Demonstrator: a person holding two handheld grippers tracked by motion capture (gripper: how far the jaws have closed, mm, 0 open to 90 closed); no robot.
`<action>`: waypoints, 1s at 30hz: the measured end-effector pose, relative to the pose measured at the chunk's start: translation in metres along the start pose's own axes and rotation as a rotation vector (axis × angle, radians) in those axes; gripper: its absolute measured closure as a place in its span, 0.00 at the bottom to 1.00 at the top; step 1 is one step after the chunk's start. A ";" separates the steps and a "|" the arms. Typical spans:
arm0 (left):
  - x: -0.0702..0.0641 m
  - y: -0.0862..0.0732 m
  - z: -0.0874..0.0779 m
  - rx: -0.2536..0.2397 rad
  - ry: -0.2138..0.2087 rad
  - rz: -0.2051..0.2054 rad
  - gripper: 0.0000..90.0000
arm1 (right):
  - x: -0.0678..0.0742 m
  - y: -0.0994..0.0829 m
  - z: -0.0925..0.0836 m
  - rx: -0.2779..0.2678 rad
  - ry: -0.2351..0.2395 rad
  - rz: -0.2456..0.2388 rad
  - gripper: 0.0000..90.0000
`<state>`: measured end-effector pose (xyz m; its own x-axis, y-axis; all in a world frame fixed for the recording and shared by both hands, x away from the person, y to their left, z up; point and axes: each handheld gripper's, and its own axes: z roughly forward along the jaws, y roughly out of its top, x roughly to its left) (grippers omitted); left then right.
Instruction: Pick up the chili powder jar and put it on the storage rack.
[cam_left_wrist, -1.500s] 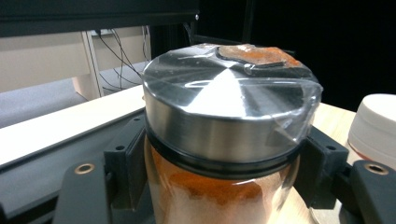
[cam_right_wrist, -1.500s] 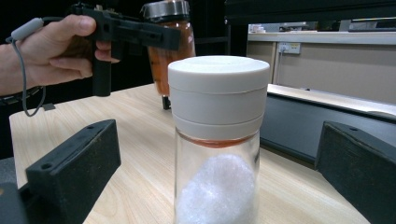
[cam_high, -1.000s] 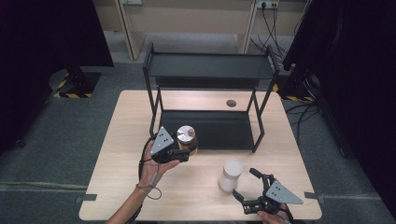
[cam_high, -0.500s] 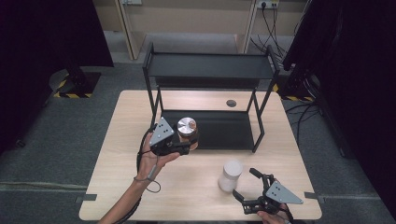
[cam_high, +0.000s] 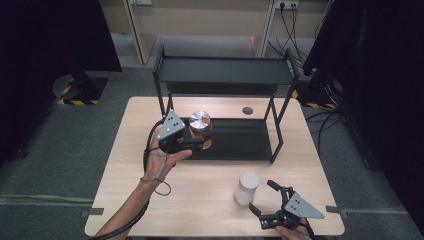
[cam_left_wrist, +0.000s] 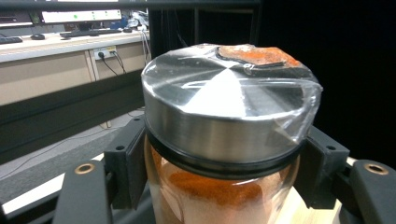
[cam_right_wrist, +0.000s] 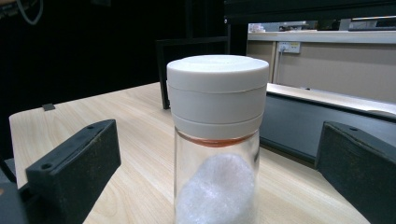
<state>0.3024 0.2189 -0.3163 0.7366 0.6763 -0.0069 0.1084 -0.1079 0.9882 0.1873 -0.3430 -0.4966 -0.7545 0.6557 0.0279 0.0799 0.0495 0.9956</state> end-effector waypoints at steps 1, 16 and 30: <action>0.000 0.003 0.000 0.001 0.002 0.002 0.34 | 0.000 0.000 0.000 0.000 -0.001 0.001 0.00; 0.006 0.050 0.005 0.006 0.009 0.012 0.34 | 0.000 0.000 0.000 0.001 0.001 0.001 0.00; 0.006 0.085 0.010 0.021 0.022 0.008 0.34 | 0.000 0.000 0.000 0.000 0.000 0.002 0.00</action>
<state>0.3229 0.2067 -0.2335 0.7227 0.6911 0.0041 0.1171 -0.1283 0.9848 0.1872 -0.3433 -0.4966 -0.7542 0.6560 0.0296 0.0811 0.0484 0.9955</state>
